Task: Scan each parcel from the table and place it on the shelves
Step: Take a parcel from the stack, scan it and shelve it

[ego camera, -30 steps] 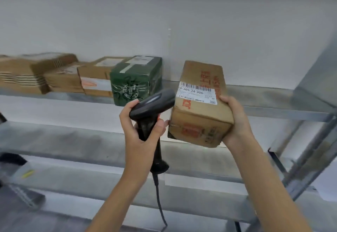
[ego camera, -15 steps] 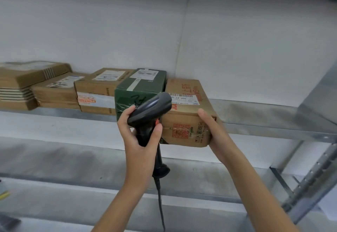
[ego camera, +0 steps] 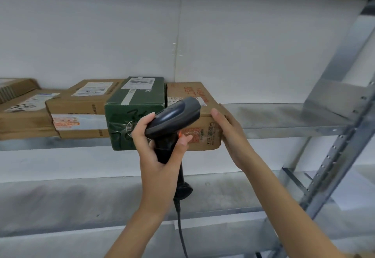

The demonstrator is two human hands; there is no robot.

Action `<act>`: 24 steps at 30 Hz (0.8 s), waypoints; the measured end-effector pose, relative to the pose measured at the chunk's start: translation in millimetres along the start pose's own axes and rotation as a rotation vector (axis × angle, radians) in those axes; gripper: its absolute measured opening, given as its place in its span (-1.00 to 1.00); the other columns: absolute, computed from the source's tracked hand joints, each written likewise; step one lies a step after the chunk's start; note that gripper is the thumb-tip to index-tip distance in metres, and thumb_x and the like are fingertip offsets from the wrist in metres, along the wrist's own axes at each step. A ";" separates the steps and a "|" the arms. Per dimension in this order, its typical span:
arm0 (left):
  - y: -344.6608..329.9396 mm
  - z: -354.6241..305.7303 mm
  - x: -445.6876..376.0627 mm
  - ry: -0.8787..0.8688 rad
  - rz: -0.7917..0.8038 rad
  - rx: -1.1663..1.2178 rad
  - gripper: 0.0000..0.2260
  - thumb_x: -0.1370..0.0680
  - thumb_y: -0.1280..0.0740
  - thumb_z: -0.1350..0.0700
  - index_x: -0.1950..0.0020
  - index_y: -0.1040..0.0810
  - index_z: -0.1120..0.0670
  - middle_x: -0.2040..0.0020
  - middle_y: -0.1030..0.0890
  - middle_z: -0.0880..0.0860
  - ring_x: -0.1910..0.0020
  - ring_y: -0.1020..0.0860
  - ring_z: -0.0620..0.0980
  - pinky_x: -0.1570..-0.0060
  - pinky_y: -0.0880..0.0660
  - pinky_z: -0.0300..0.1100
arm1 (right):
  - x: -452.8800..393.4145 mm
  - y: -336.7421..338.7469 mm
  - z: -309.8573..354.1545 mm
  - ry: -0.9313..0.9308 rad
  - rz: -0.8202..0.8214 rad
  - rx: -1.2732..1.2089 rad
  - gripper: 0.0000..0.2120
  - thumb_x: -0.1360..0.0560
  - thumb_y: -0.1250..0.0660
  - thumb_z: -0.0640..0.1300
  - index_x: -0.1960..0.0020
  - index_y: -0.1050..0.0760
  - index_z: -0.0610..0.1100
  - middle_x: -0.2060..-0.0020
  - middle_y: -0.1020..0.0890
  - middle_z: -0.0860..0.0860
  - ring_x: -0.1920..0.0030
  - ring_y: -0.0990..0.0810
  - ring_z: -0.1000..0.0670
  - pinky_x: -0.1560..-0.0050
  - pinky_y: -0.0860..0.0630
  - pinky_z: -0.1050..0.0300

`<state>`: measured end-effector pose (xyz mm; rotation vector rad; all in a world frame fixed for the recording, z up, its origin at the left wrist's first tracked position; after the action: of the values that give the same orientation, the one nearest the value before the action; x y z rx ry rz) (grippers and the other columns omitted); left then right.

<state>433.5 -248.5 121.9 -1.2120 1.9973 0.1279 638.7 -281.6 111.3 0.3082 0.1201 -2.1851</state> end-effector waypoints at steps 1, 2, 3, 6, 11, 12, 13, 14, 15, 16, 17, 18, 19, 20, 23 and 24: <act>-3.9 2.5 1.6 0.010 0.032 0.011 -0.46 -0.54 -0.42 0.19 -0.32 -0.35 -0.34 -0.41 -0.45 0.00 -0.19 -0.63 0.28 -0.16 -0.61 0.09 | 4.2 5.8 -0.5 -0.005 -0.041 0.009 -0.18 -0.37 -0.37 0.42 -0.54 -0.31 0.12 -0.41 -0.51 0.13 -0.37 -0.48 0.17 -0.31 -0.44 0.15; -9.2 4.1 3.6 0.007 0.070 0.011 -0.46 -0.55 -0.40 0.20 -0.32 -0.35 -0.34 -0.38 -0.48 -0.06 -0.11 -0.67 0.25 -0.09 -0.65 0.03 | 9.2 13.2 -0.7 -0.006 -0.095 0.043 -0.10 -0.37 -0.36 0.45 -0.59 -0.23 0.11 -0.50 -0.40 0.13 -0.41 -0.38 0.20 -0.28 -0.38 0.27; -15.7 5.1 5.6 -0.004 0.111 0.000 -0.46 -0.56 -0.39 0.22 -0.33 -0.34 -0.33 -0.34 -0.51 -0.13 -0.05 -0.69 0.22 -0.03 -0.66 -0.01 | 14.3 21.1 -0.1 0.016 -0.151 0.091 -0.10 -0.39 -0.34 0.46 -0.60 -0.19 0.11 -0.54 -0.33 0.15 -0.42 -0.32 0.23 -0.20 -0.32 0.39; -38.8 14.9 10.3 -0.010 0.222 -0.028 -0.46 -0.56 -0.39 0.20 -0.32 -0.33 -0.36 -0.26 -0.56 -0.15 0.08 -0.69 0.18 0.08 -0.66 -0.10 | 36.5 50.3 3.7 0.144 -0.319 0.331 -0.24 -0.47 -0.21 0.39 -0.59 -0.20 0.12 -0.57 -0.27 0.17 -0.46 -0.22 0.30 -0.24 -0.19 0.53; -88.5 50.1 25.4 0.076 0.376 -0.016 -0.41 -0.58 -0.40 0.24 -0.29 -0.33 -0.42 -0.16 -0.61 -0.05 0.18 -0.66 0.09 0.17 -0.61 -0.22 | 71.5 109.2 -1.4 0.120 -0.515 1.014 -0.36 -0.64 -0.07 0.23 -0.64 -0.09 0.01 -0.63 -0.11 0.02 -0.63 0.00 0.02 -0.62 0.09 -0.03; -99.5 57.3 30.9 0.098 0.412 -0.006 -0.41 -0.58 -0.40 0.25 -0.30 -0.32 -0.42 -0.16 -0.61 -0.04 0.18 -0.66 0.07 0.18 -0.60 -0.24 | 79.9 123.4 -4.0 0.076 -0.551 1.075 -0.36 -0.65 -0.06 0.22 -0.65 -0.06 0.00 -0.64 -0.08 0.01 -0.64 0.03 0.00 -0.62 0.14 -0.04; -110.7 64.4 37.3 0.121 0.450 0.006 -0.41 -0.58 -0.40 0.25 -0.30 -0.32 -0.42 -0.16 -0.61 -0.03 0.16 -0.66 0.06 0.18 -0.60 -0.25 | 90.1 137.8 -7.0 0.032 -0.586 1.116 -0.36 -0.66 -0.05 0.22 -0.65 -0.03 0.00 -0.64 -0.06 0.01 -0.64 0.06 -0.01 -0.61 0.16 -0.05; -122.1 71.4 44.0 0.146 0.487 0.017 -0.41 -0.58 -0.40 0.25 -0.29 -0.32 -0.42 -0.15 -0.62 -0.06 0.15 -0.67 0.04 0.18 -0.59 -0.27 | 101.9 152.0 -9.8 -0.011 -0.620 1.149 -0.37 -0.67 -0.03 0.22 -0.65 -0.01 0.00 -0.64 -0.04 0.01 -0.64 0.08 -0.01 -0.61 0.18 -0.06; -134.2 77.6 51.0 0.171 0.524 0.025 -0.40 -0.59 -0.41 0.25 -0.28 -0.32 -0.44 -0.12 -0.62 -0.11 0.15 -0.66 0.03 0.18 -0.59 -0.28 | 114.8 166.1 -12.0 -0.051 -0.653 1.180 -0.37 -0.67 -0.02 0.22 -0.65 0.00 0.00 -0.64 -0.03 0.01 -0.64 0.09 -0.02 -0.61 0.18 -0.08; -147.4 83.0 58.8 0.191 0.567 0.030 -0.40 -0.59 -0.41 0.24 -0.27 -0.31 -0.45 -0.10 -0.62 -0.16 0.16 -0.66 0.02 0.19 -0.59 -0.27 | 129.1 180.6 -13.6 -0.096 -0.689 1.210 -0.38 -0.68 -0.01 0.22 -0.65 0.00 0.00 -0.64 -0.03 0.01 -0.64 0.10 -0.03 -0.61 0.17 -0.10; -161.4 87.3 67.2 0.203 0.612 0.035 -0.40 -0.59 -0.41 0.24 -0.26 -0.31 -0.46 -0.09 -0.61 -0.19 0.18 -0.65 0.02 0.20 -0.59 -0.24 | 144.1 194.9 -14.5 -0.143 -0.724 1.235 -0.38 -0.68 -0.01 0.22 -0.65 0.00 -0.01 -0.65 -0.02 0.00 -0.64 0.10 -0.05 -0.60 0.17 -0.13; -175.7 90.0 75.8 0.211 0.659 0.044 -0.40 -0.59 -0.41 0.23 -0.26 -0.30 -0.46 -0.08 -0.61 -0.21 0.20 -0.64 0.02 0.21 -0.60 -0.21 | 159.2 209.0 -15.0 -0.194 -0.755 1.259 -0.37 -0.68 -0.01 0.22 -0.66 0.00 -0.01 -0.65 -0.02 -0.01 -0.64 0.09 -0.06 -0.59 0.16 -0.15; -190.2 92.1 84.7 0.217 0.704 0.059 -0.41 -0.59 -0.40 0.23 -0.27 -0.30 -0.45 -0.07 -0.61 -0.23 0.22 -0.63 0.01 0.22 -0.60 -0.21 | 174.5 222.7 -15.7 -0.247 -0.784 1.281 -0.37 -0.68 0.00 0.22 -0.66 0.01 -0.02 -0.65 -0.02 -0.02 -0.64 0.09 -0.08 -0.59 0.15 -0.16; -204.5 93.5 93.9 0.224 0.747 0.076 -0.42 -0.60 -0.40 0.23 -0.27 -0.30 -0.44 -0.06 -0.61 -0.23 0.23 -0.63 0.00 0.23 -0.59 -0.24 | 190.3 235.9 -16.5 -0.300 -0.812 1.298 -0.36 -0.68 0.00 0.22 -0.66 0.02 -0.02 -0.65 -0.01 -0.03 -0.64 0.10 -0.09 -0.60 0.15 -0.17; -249.3 96.3 124.7 0.246 0.867 0.112 -0.43 -0.59 -0.40 0.20 -0.27 -0.29 -0.45 -0.08 -0.62 -0.19 0.18 -0.66 -0.07 0.19 -0.56 -0.36 | 241.0 273.4 -18.2 -0.441 -0.906 1.312 -0.37 -0.68 -0.01 0.21 -0.66 0.04 -0.02 -0.65 0.00 -0.03 -0.64 0.10 -0.09 -0.60 0.14 -0.17; -264.6 97.2 135.8 0.258 0.907 0.119 -0.44 -0.59 -0.40 0.19 -0.28 -0.29 -0.45 -0.12 -0.62 -0.13 0.15 -0.66 -0.07 0.17 -0.56 -0.35 | 258.4 284.3 -17.8 -0.480 -0.938 1.314 -0.37 -0.69 -0.03 0.20 -0.66 0.04 -0.02 -0.65 0.00 -0.03 -0.64 0.09 -0.09 -0.60 0.12 -0.18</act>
<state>664.6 -444.0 42.5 -0.1755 2.6035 0.3008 724.7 -648.3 33.4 0.4677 -1.8035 -2.8474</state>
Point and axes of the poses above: each hand's wrist, its own x-axis away from the middle knuckle, its own y-axis out of the back of the hand, z = x × y, the point moved 6 cm from there along -x, towards the middle knuckle
